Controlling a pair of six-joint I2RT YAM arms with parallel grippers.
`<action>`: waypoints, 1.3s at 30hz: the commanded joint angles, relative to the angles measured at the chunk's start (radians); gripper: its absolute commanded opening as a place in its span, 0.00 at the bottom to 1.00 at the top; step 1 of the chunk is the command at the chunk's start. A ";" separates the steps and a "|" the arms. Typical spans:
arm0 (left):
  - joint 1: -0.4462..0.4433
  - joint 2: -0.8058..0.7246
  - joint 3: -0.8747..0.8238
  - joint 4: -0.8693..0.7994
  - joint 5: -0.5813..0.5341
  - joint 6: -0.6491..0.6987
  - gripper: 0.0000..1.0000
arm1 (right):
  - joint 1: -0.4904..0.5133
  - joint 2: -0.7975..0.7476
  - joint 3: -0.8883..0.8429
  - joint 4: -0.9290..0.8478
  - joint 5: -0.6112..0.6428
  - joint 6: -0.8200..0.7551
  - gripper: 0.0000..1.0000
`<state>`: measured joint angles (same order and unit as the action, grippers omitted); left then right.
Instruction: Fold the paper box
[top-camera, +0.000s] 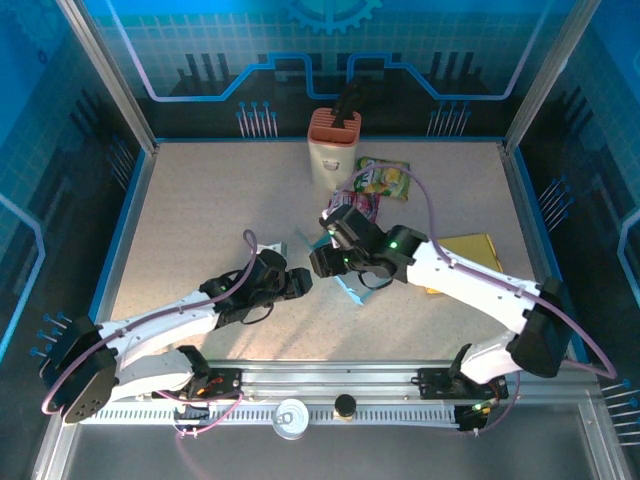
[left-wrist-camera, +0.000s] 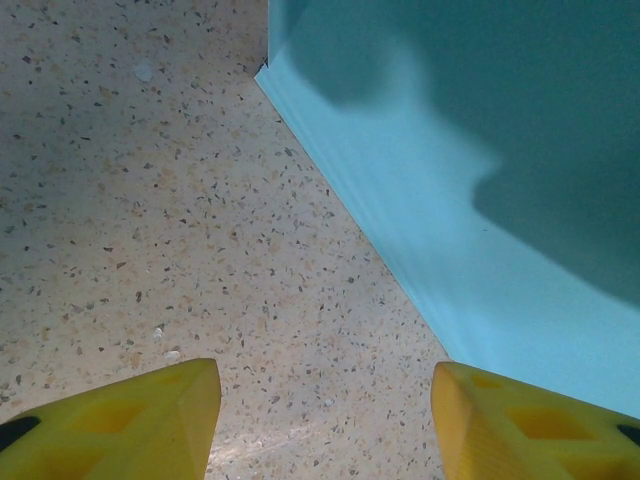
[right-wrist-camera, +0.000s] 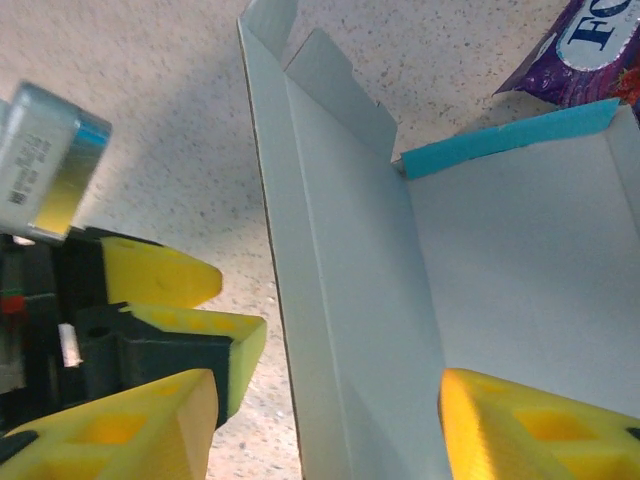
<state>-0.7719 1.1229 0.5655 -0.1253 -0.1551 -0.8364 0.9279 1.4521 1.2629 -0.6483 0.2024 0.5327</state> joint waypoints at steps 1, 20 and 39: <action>-0.006 -0.022 0.004 -0.012 -0.003 0.016 0.59 | 0.018 0.056 0.070 -0.082 0.037 -0.078 0.56; -0.004 -0.178 -0.005 -0.166 -0.056 0.041 0.59 | 0.071 0.158 0.199 -0.005 0.240 0.415 0.00; -0.005 -0.253 -0.012 -0.259 -0.048 0.121 0.59 | -0.001 0.412 0.600 -0.736 0.430 1.487 0.00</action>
<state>-0.7719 0.8528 0.5655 -0.3725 -0.2287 -0.7570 0.9558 1.8229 1.8202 -1.2167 0.6369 1.8236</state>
